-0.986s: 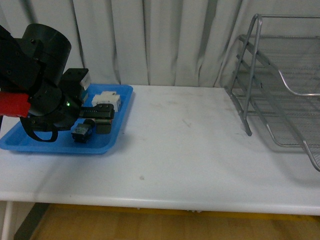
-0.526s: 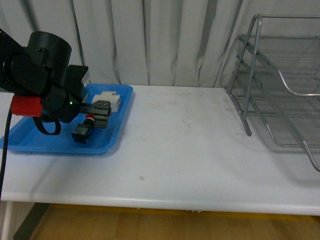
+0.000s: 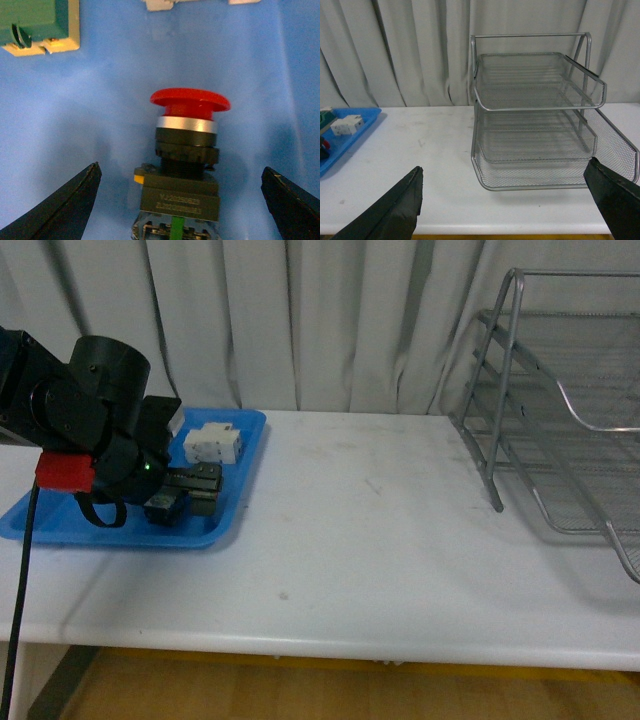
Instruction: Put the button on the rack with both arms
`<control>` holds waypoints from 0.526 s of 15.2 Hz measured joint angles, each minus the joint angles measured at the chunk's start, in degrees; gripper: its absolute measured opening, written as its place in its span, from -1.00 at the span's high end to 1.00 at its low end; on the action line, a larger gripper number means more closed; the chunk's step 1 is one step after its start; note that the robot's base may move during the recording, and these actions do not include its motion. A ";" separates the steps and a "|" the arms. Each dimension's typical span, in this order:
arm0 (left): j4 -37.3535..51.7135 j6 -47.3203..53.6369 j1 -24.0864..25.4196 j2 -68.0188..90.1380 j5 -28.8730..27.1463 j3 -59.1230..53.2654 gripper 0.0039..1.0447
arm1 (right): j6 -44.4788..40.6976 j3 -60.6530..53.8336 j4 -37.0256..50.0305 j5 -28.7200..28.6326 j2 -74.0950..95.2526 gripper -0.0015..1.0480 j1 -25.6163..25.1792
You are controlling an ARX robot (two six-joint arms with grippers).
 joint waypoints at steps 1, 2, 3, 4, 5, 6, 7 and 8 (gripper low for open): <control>0.07 0.39 0.22 0.63 -0.17 0.26 -0.88 | 0.00 0.00 0.00 0.00 0.00 -0.87 0.00; -0.02 0.44 0.26 0.85 -0.17 0.83 -0.88 | 0.00 0.00 0.02 0.00 0.00 -0.87 0.00; 0.02 0.44 0.52 0.94 -0.20 1.20 -0.88 | 0.00 0.00 0.02 0.00 0.00 -0.87 0.00; -0.22 0.48 0.57 0.98 -0.17 1.55 -0.88 | 0.00 0.00 0.02 0.00 0.00 -0.87 0.00; -0.22 0.81 0.59 1.07 -0.15 1.75 -0.85 | 0.00 0.00 0.00 0.00 0.00 -0.87 0.00; -0.26 1.05 0.57 1.20 -0.15 1.84 -0.69 | 0.00 0.00 0.02 0.00 0.00 -0.87 0.00; -0.28 1.46 0.52 1.53 -0.13 1.84 -0.44 | 0.00 0.00 0.02 0.00 0.00 -0.87 0.00; -0.31 1.57 0.48 1.73 0.20 1.88 -0.20 | 0.00 0.00 0.02 0.00 0.00 -0.87 0.00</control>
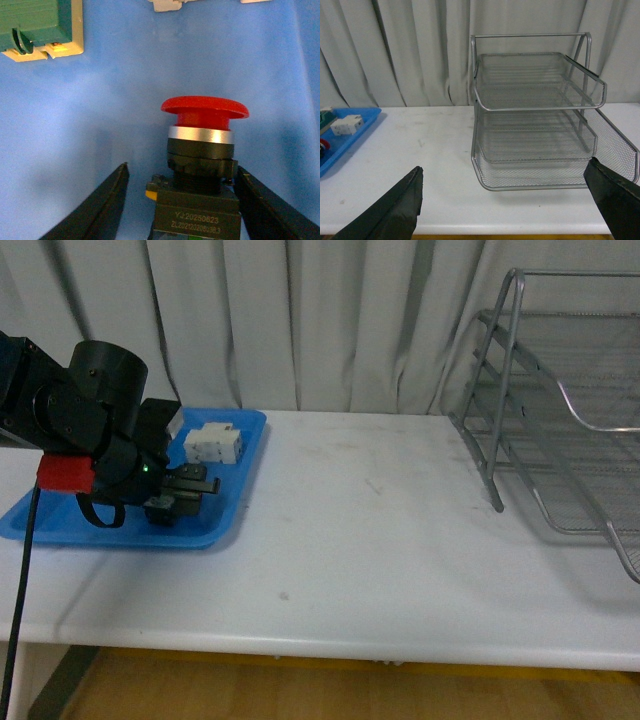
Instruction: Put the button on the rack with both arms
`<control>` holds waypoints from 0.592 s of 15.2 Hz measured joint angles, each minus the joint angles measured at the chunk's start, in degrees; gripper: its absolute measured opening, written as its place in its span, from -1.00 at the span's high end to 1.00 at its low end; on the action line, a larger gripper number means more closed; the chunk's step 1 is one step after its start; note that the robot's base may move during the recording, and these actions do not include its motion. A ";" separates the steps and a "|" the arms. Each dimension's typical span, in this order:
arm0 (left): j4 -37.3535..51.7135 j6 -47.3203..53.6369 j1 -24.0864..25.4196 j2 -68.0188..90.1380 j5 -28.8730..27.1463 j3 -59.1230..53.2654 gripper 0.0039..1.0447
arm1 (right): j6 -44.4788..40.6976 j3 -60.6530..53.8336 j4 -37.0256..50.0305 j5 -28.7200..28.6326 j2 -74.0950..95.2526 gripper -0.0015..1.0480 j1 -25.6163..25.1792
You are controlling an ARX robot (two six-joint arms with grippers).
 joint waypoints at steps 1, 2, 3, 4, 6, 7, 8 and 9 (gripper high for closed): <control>-0.20 0.33 -0.09 0.07 -0.13 0.15 0.04 | 0.00 0.00 0.00 0.00 0.00 -0.87 0.00; -0.22 0.33 -0.20 0.11 -0.09 0.15 0.17 | 0.00 0.00 0.00 0.00 0.00 -0.87 0.00; -0.42 0.37 -0.28 0.11 -0.22 0.26 0.27 | 0.00 0.00 0.00 0.00 0.00 -0.87 0.00; -0.81 0.48 -0.28 0.11 -0.35 0.52 0.29 | 0.00 0.00 0.00 0.00 0.00 -0.87 0.00; -1.16 1.42 -0.37 -0.22 -0.35 0.55 0.29 | 0.00 0.00 -0.02 0.00 0.00 -0.87 0.00; -1.68 1.66 -0.37 -1.25 -0.37 0.04 0.29 | 0.00 0.00 0.00 0.00 0.00 -0.87 0.00; -1.64 1.75 -0.37 -4.31 -0.28 -1.77 0.29 | 0.00 0.00 0.00 0.00 0.00 -0.87 0.00; -1.36 1.77 -0.33 -8.37 -0.15 -3.91 0.29 | 0.00 0.00 0.00 0.00 0.00 -0.87 0.00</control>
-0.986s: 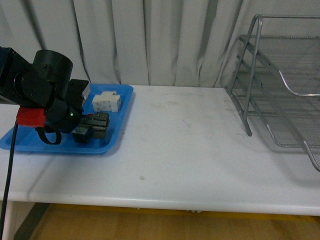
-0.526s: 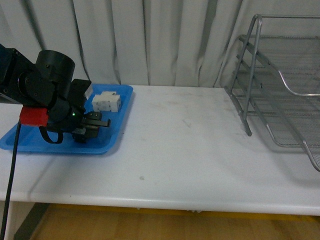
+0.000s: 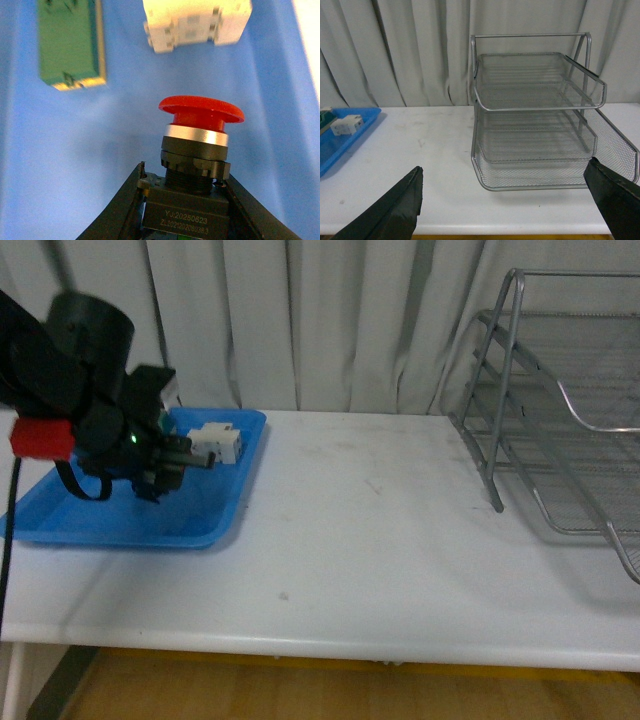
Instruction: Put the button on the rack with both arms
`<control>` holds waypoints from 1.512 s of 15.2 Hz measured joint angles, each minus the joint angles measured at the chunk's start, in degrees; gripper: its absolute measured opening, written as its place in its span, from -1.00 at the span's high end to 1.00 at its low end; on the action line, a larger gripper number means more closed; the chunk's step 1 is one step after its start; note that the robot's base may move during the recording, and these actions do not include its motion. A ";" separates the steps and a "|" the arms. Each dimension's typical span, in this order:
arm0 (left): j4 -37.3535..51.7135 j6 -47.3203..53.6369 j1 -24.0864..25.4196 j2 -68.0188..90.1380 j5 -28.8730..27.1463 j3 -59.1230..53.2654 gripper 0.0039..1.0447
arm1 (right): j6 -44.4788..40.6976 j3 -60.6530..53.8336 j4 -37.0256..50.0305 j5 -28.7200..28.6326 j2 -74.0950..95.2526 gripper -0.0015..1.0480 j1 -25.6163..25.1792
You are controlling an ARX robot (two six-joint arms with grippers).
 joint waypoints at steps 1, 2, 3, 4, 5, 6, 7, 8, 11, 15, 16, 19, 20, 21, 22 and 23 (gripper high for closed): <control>0.68 0.00 0.09 -5.31 0.15 -2.60 0.29 | 0.00 0.00 0.00 0.00 0.00 -0.87 0.00; 1.57 -0.20 0.33 -12.46 0.76 -6.25 0.29 | 0.00 0.00 0.00 0.02 0.00 -0.87 0.00; 1.40 -0.94 0.66 -19.50 1.51 -10.84 0.29 | 0.00 0.00 0.00 0.00 0.00 -0.87 0.00; 1.57 -1.79 0.74 -26.23 1.81 -16.31 0.29 | 0.00 0.00 0.02 0.02 0.00 -0.87 0.00; 1.20 -3.13 1.07 -33.07 2.56 -22.93 0.29 | 0.00 0.00 0.00 0.00 0.00 -0.87 0.00; 0.28 -3.69 1.29 -38.10 2.67 -27.63 0.29 | 0.00 0.00 0.00 0.00 0.00 -0.87 0.00; -0.24 -4.04 1.68 -43.91 2.58 -32.48 0.29 | 0.00 0.00 -0.02 0.00 0.00 -0.87 0.00; -0.33 -4.52 2.01 -49.09 2.60 -35.95 0.30 | 0.00 0.00 0.00 0.00 0.00 -0.87 0.00; 0.83 -6.58 3.32 -56.33 2.84 -43.08 0.30 | 0.00 0.00 0.00 0.00 0.00 -0.87 0.00; 1.90 -8.22 2.82 -57.00 3.30 -46.77 0.30 | 0.00 0.00 0.00 0.00 0.00 -0.87 0.00; 2.21 -8.44 2.19 -57.05 3.15 -46.77 0.30 | 0.00 0.00 0.00 0.00 0.00 -0.87 0.00; 2.93 -8.59 -0.13 -55.54 2.08 -46.73 0.30 | 0.00 0.00 0.00 0.00 0.00 -0.87 0.00; 2.91 -8.59 -0.79 -54.99 1.88 -46.56 0.30 | 0.00 0.00 -0.07 -0.02 0.02 -0.87 0.00; 2.69 -8.61 -1.25 -54.86 1.40 -46.49 0.30 | 0.00 0.00 0.04 -0.02 0.00 -0.87 0.00; 2.75 -8.61 -1.66 -54.86 0.83 -46.16 0.30 | 0.00 0.00 -0.09 0.00 0.00 -0.87 0.00; 2.95 -8.61 -2.34 -54.86 0.83 -45.94 0.30 | 0.00 0.00 0.02 -0.02 0.00 -0.87 0.00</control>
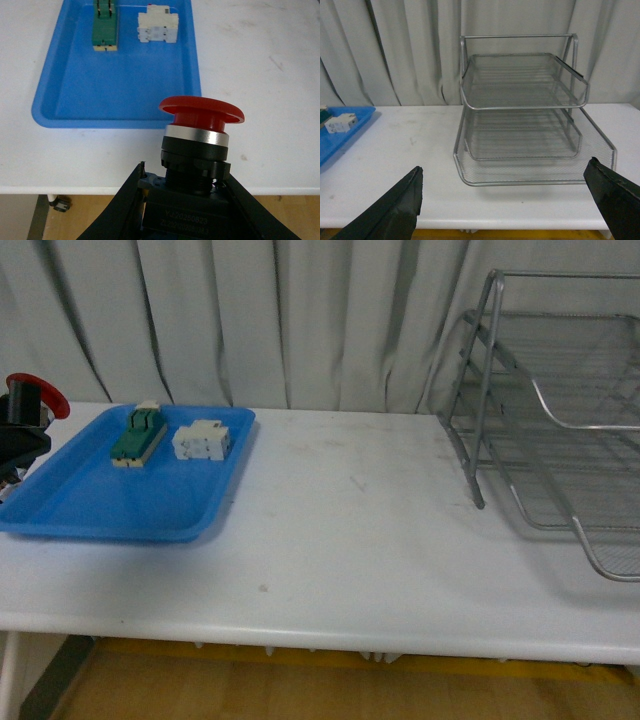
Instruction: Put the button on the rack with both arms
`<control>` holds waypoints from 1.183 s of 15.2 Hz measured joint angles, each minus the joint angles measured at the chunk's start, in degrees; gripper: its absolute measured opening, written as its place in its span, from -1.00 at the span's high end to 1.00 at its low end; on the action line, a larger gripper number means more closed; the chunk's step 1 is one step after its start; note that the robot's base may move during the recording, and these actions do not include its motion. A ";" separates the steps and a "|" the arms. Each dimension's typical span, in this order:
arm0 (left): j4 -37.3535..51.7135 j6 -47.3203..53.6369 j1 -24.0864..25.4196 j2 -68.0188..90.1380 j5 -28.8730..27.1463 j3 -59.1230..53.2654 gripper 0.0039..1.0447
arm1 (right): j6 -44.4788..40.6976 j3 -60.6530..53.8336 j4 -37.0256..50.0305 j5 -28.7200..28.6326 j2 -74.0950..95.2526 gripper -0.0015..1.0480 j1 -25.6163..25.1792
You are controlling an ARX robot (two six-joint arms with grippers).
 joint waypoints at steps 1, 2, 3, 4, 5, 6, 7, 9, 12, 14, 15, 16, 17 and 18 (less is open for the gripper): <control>0.00 -0.02 -0.37 0.20 -0.48 0.00 0.30 | 0.00 0.00 -0.02 0.02 0.00 -0.87 0.00; 0.02 -0.07 -0.85 0.42 -0.68 0.00 0.30 | 0.00 0.00 -0.09 0.02 0.00 -0.87 0.00; 0.02 -0.07 -1.53 0.42 -0.63 0.00 0.30 | 0.00 0.00 -0.04 0.00 0.00 -0.87 0.00; 0.09 -0.24 -1.77 0.42 -0.66 -0.07 0.30 | 0.00 0.00 -0.04 0.00 0.00 -0.87 0.00; 0.42 -0.44 -1.97 0.42 -0.63 -0.24 0.30 | 0.00 0.00 -0.09 0.02 0.00 -0.87 0.00; 0.46 -0.57 -2.01 0.42 -0.66 -0.63 0.30 | 0.00 0.00 0.02 0.02 0.00 -0.87 0.00; 0.46 -0.72 -2.01 0.42 -0.70 -0.98 0.30 | 0.00 0.00 -0.13 0.02 0.00 -0.87 0.00; 0.72 -0.90 -2.56 0.42 -0.85 -1.07 0.30 | 0.00 0.00 -0.04 0.02 0.00 -0.87 0.00; -0.04 -1.27 -6.71 1.70 -1.03 0.59 0.30 | 0.00 0.00 -0.09 0.17 0.00 -0.87 0.00; -0.72 -1.62 -10.27 6.10 -3.13 6.05 0.30 | 0.00 0.00 -0.07 0.13 0.00 -0.87 0.00; -1.16 -1.88 -13.14 9.49 -3.85 10.60 0.30 | 0.00 0.00 -0.02 0.11 0.00 -0.87 0.00; -1.97 -1.86 -16.66 13.27 -3.87 15.80 0.30 | 0.00 0.00 -0.02 0.09 0.00 -0.87 0.00; -3.13 -1.86 -19.32 16.83 -3.91 20.57 0.30 | 0.00 0.00 -0.04 0.07 0.00 -0.87 0.00; -4.39 -1.75 -22.23 21.24 -3.89 26.27 0.30 | 0.00 0.00 -0.04 0.09 0.00 -0.87 0.00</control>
